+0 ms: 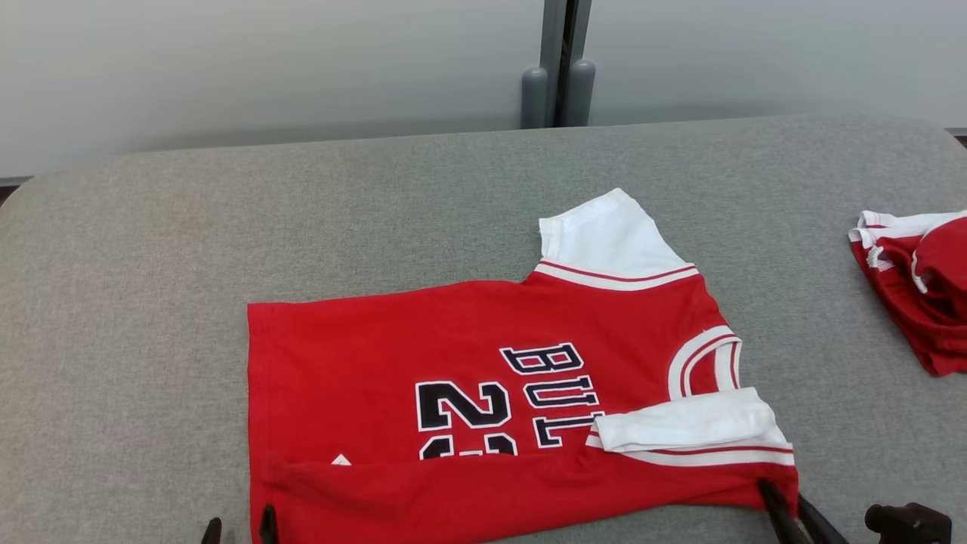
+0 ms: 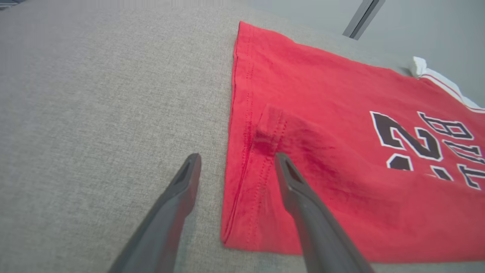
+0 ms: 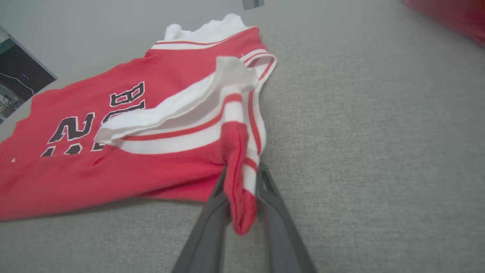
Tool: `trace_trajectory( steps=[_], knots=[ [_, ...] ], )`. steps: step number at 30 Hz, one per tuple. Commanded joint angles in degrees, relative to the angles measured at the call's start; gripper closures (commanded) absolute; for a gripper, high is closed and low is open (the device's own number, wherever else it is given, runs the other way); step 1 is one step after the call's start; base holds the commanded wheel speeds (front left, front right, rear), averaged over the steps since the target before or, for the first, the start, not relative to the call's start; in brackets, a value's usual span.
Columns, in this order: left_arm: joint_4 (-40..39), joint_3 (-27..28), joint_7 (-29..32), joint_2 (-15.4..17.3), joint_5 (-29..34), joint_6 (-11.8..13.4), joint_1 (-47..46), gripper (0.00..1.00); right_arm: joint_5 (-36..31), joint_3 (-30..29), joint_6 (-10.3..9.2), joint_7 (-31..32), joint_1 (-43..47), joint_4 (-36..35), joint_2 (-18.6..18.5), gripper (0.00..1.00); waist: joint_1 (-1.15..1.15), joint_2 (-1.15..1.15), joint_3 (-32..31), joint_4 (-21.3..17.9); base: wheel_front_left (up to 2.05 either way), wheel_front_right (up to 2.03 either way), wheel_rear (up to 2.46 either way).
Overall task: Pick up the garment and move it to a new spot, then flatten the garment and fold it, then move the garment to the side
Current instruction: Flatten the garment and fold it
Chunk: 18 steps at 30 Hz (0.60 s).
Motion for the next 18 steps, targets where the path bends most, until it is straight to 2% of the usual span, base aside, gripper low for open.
trace_trajectory(
  steps=[1,5,10,15,18],
  knots=[
    [-0.4,0.1,-0.6,0.7,1.0,0.6,-0.6,0.0,-0.2,-0.7,-0.03,-0.1,0.3,-0.1,0.0,0.0,0.0,0.0,-0.5,-0.4,0.0,0.0,0.0],
    [-3.4,0.0,-2.4,1.6,3.5,2.3,-1.2,0.0,-3.2,-4.1,-0.01,-0.1,0.5,-3.3,0.9,0.0,0.0,0.0,-1.4,-1.1,0.0,0.0,0.0],
    [-8.8,-0.3,-4.6,2.7,6.5,3.8,-2.6,0.0,-9.7,-11.1,-0.01,0.0,0.5,-9.7,2.7,0.0,0.0,0.0,-2.8,-1.9,0.0,0.0,0.0],
    [-14.5,-1.4,-3.9,3.4,9.3,5.3,-2.6,0.0,-14.5,-15.2,-0.01,0.0,0.7,-14.8,3.9,0.0,0.0,0.0,-3.9,-2.6,0.0,0.0,0.0],
    [-16.6,-1.8,-2.5,4.0,10.1,6.0,-1.6,0.0,-15.5,-15.8,-0.01,0.2,0.6,-16.4,4.4,0.0,0.0,0.0,-4.1,-2.8,0.0,0.0,0.0]
  ],
)
